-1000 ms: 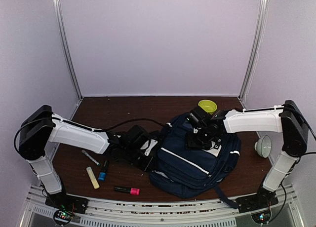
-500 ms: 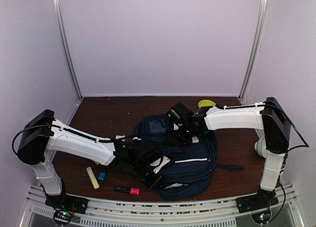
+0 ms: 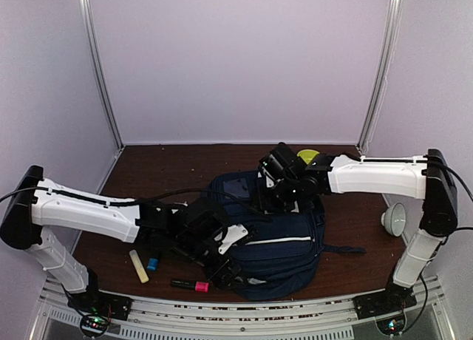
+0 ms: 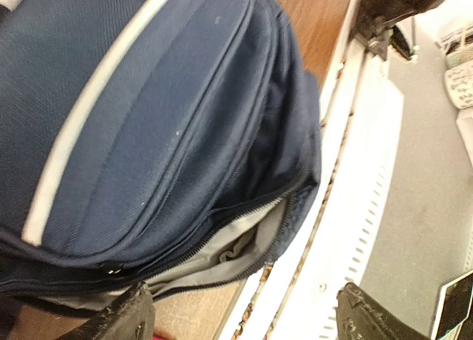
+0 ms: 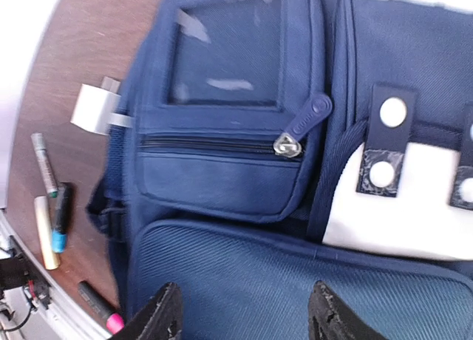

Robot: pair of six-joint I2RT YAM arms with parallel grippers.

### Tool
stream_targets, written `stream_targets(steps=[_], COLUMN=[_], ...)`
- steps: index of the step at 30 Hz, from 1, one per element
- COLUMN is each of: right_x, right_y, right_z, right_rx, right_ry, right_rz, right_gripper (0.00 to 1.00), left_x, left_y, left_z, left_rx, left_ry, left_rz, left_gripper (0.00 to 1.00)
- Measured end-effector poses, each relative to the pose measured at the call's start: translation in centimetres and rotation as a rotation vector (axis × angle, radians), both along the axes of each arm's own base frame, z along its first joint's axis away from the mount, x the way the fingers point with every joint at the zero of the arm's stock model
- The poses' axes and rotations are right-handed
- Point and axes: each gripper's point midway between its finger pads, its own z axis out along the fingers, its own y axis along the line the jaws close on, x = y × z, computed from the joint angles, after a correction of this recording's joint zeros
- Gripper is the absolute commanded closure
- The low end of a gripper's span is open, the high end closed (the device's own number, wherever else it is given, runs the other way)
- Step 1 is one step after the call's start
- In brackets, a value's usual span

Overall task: Pack the student bag
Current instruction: Adjust the student bag at the center of the board, then pick up the largest pocket of the bag from the student bag.

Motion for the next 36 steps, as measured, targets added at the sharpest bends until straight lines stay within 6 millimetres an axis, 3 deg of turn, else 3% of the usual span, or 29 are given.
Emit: stream_targets(steps=[6,10,13,17,21,25,31,36], right_x=[-0.7,-1.8,-3.3,-6.2,-9.8,-12.1,-11.1,-10.3], right_y=[-1.8,-3.4,-4.0,-3.1,-0.9,0.9,1.4,1.5], right_z=[5.1,7.9,9.5,10.9,10.8,9.0,5.8,5.2], right_rx=[0.033,0.043,0.047,0.034,-0.007,-0.063,-0.175,-0.211], right_ry=[-0.119,-0.193,-0.244,-0.316,-0.371,-0.379,-0.361,-0.36], right_rz=[0.007,0.016,0.051,0.15,0.291,0.39,0.374,0.342], right_gripper=[0.39,0.37,0.38,0.38,0.38,0.38,0.38,0.38], left_x=[0.7,2.6,5.3,11.0,14.6,15.0,13.5,12.8], left_y=[1.4,3.3,5.5,9.4,12.5,11.9,11.7,11.5], left_z=[3.6,5.3,6.1,5.9,4.5,3.5,1.1,-0.2], left_rx=[-0.067,-0.074,-0.056,0.017,0.102,0.121,0.135,0.115], left_ry=[-0.107,-0.224,-0.299,-0.341,-0.314,-0.277,-0.249,-0.22], left_rz=[0.006,0.081,0.186,0.393,0.539,0.527,0.422,0.403], left_gripper=[0.04,0.02,0.02,0.06,0.22,0.39,0.53,0.62])
